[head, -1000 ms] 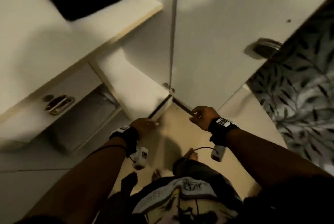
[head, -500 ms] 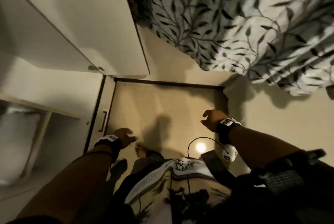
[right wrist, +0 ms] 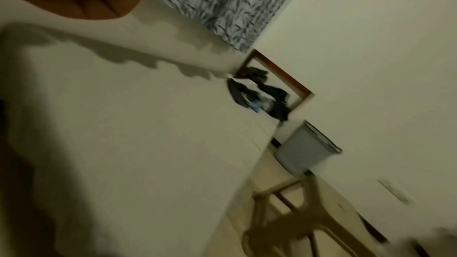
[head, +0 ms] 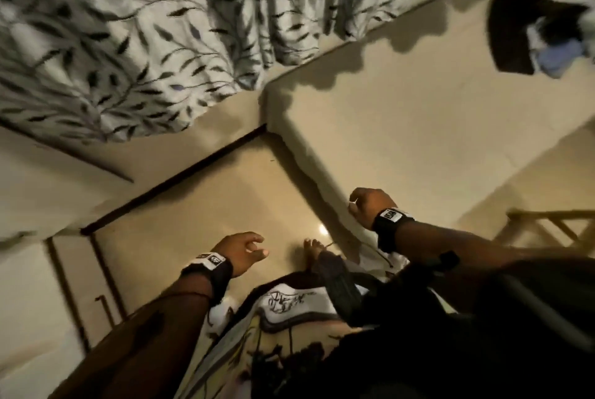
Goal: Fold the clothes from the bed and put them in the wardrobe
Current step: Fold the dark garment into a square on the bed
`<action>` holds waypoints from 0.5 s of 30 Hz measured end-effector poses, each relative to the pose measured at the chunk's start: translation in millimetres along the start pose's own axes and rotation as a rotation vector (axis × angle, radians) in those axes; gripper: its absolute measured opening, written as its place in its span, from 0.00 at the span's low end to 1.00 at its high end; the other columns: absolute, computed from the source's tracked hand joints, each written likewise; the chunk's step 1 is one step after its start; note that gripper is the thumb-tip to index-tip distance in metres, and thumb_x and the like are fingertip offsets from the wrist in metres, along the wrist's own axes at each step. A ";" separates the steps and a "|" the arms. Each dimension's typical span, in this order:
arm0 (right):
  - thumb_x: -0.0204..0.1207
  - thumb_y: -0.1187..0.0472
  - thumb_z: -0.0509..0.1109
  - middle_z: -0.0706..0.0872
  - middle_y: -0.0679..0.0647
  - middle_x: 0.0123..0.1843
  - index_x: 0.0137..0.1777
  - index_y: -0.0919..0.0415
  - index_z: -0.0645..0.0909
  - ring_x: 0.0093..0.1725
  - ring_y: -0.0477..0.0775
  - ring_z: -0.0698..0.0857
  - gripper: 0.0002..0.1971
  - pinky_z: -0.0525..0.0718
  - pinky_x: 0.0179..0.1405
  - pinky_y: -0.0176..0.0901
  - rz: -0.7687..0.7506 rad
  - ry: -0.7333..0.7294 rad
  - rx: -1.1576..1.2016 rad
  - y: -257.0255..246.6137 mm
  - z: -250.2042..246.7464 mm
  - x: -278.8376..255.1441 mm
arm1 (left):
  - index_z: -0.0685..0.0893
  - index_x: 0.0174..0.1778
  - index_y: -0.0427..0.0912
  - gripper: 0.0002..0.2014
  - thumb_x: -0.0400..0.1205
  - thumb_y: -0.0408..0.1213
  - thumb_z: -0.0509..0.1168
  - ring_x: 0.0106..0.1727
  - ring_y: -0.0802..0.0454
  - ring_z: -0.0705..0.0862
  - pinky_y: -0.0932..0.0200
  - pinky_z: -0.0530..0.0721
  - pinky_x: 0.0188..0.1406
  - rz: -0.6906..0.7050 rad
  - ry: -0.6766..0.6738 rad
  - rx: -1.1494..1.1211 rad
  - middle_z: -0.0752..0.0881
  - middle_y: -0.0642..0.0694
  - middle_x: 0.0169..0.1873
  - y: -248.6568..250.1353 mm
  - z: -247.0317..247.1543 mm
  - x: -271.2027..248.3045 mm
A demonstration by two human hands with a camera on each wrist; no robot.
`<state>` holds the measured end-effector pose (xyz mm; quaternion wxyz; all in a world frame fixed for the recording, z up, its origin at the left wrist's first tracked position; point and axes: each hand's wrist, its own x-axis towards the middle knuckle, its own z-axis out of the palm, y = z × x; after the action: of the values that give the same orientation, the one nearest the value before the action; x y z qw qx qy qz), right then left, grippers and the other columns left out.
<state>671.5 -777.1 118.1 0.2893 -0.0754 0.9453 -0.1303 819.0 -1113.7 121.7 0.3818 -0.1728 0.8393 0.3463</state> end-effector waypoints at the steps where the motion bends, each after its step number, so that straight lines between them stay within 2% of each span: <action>1: 0.80 0.46 0.68 0.91 0.55 0.54 0.56 0.48 0.85 0.56 0.62 0.87 0.11 0.79 0.47 0.44 0.067 0.053 0.052 16.7 2.6 -17.5 | 0.86 0.60 0.57 0.15 0.79 0.50 0.77 0.54 0.49 0.87 0.57 0.82 0.66 0.011 0.002 0.049 0.88 0.45 0.56 0.8 -1.0 0.1; 3: 0.80 0.45 0.69 0.91 0.54 0.51 0.54 0.48 0.86 0.54 0.62 0.87 0.11 0.80 0.46 0.44 0.189 0.139 0.133 51.7 11.4 -58.3 | 0.86 0.65 0.52 0.19 0.80 0.52 0.76 0.55 0.51 0.85 0.62 0.78 0.63 0.031 0.012 0.142 0.89 0.44 0.58 2.0 -1.2 1.6; 6: 0.81 0.45 0.68 0.92 0.54 0.50 0.55 0.49 0.86 0.53 0.62 0.87 0.11 0.81 0.47 0.45 0.309 0.187 0.157 99.7 25.4 -115.1 | 0.85 0.68 0.51 0.23 0.80 0.55 0.74 0.61 0.48 0.85 0.61 0.76 0.64 0.023 -0.008 0.223 0.88 0.45 0.62 12.4 9.5 7.3; 11: 0.82 0.45 0.68 0.91 0.55 0.49 0.53 0.49 0.85 0.53 0.62 0.87 0.10 0.75 0.42 0.44 0.356 0.192 0.122 155.0 31.4 -177.5 | 0.83 0.72 0.50 0.26 0.81 0.58 0.72 0.67 0.49 0.85 0.61 0.75 0.69 0.077 -0.062 0.343 0.88 0.47 0.63 56.0 53.9 14.6; 15: 0.82 0.45 0.69 0.91 0.53 0.48 0.54 0.51 0.86 0.51 0.60 0.87 0.11 0.80 0.43 0.45 0.367 0.283 0.206 189.9 12.9 -197.0 | 0.82 0.72 0.52 0.27 0.81 0.60 0.71 0.67 0.49 0.84 0.59 0.77 0.70 0.121 -0.130 0.505 0.87 0.47 0.66 109.5 98.2 23.9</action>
<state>827.8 -555.5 156.6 0.1792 0.1464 0.9560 -0.1804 794.1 -967.6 106.7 0.4446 0.0008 0.8816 0.1586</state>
